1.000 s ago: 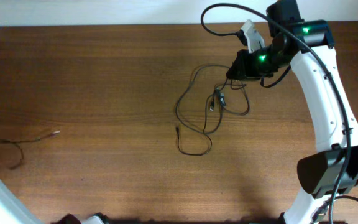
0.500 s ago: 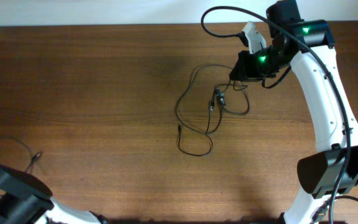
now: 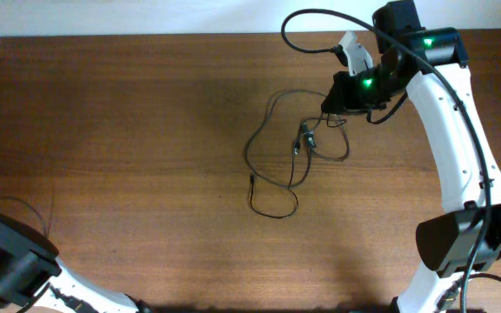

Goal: Untangle cables

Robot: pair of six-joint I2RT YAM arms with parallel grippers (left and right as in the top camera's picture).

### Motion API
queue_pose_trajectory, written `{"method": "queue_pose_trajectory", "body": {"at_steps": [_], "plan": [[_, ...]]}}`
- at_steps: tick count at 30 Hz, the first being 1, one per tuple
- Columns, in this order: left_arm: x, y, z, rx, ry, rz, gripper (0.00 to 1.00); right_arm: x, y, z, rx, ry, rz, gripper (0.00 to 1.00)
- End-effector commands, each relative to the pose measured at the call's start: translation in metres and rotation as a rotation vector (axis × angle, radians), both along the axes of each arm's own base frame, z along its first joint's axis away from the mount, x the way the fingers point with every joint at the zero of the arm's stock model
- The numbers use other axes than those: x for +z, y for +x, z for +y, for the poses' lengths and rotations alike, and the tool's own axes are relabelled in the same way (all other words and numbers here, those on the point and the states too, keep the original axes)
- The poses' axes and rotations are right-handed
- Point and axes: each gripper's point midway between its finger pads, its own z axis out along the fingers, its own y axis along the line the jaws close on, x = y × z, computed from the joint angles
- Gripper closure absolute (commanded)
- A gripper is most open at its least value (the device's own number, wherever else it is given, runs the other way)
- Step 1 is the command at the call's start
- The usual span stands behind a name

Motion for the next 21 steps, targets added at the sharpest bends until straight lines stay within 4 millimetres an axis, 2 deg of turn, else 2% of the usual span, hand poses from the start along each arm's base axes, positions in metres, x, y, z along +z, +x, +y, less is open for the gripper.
{"method": "queue_pose_trajectory", "body": {"at_steps": [1,2,3,4,5,7,8,11,14,15,16,18,19,20,21], "plan": [[0.014,-0.007,0.008,-0.011,0.007,-0.037,0.68,-0.003,-0.001,-0.002,-0.006,-0.010,0.009,0.96],[0.013,-0.012,0.010,0.002,0.002,-0.033,0.44,-0.002,0.000,-0.002,-0.006,-0.010,0.008,0.96],[0.012,-0.019,0.012,0.015,-0.001,-0.021,0.01,-0.002,-0.001,-0.002,-0.006,-0.010,0.008,0.96],[0.009,-0.027,0.012,0.036,-0.014,-0.004,0.01,-0.002,-0.001,-0.002,-0.006,-0.010,0.008,0.96],[0.006,-0.044,0.016,0.144,-0.007,0.039,0.01,-0.002,-0.001,-0.002,-0.006,-0.010,0.009,0.96],[0.000,-0.091,0.016,0.426,0.029,0.189,0.01,-0.002,-0.001,-0.002,-0.006,-0.010,0.008,0.96],[-0.003,-0.095,0.012,0.445,0.014,0.207,0.01,-0.003,-0.001,-0.002,-0.006,-0.010,0.009,0.96],[-0.012,-0.092,0.008,0.453,-0.029,0.197,0.01,-0.004,0.000,-0.005,-0.012,-0.032,0.006,0.96],[-0.021,-0.064,-0.009,0.399,-0.177,0.061,0.01,-0.005,0.001,-0.006,-0.013,-0.034,0.005,0.96],[-0.022,-0.064,-0.010,0.399,-0.182,0.064,0.10,-0.005,0.001,-0.006,-0.013,-0.034,0.005,0.96],[-0.022,-0.066,-0.014,0.398,-0.198,0.073,0.14,-0.005,0.001,-0.006,-0.013,-0.034,0.005,0.96],[-0.008,-0.060,-0.018,0.384,-0.202,0.030,0.14,-0.004,0.001,-0.005,-0.013,-0.034,0.003,0.96],[0.012,-0.054,-0.019,0.369,-0.170,-0.013,0.14,-0.004,0.001,-0.005,-0.012,-0.029,0.000,0.96],[0.045,-0.042,-0.031,0.324,-0.150,-0.100,0.12,-0.003,0.003,-0.003,-0.010,-0.021,-0.009,0.96],[0.066,-0.031,-0.048,0.248,-0.168,-0.171,0.11,-0.001,0.004,0.000,-0.005,-0.003,-0.013,0.92]]}}
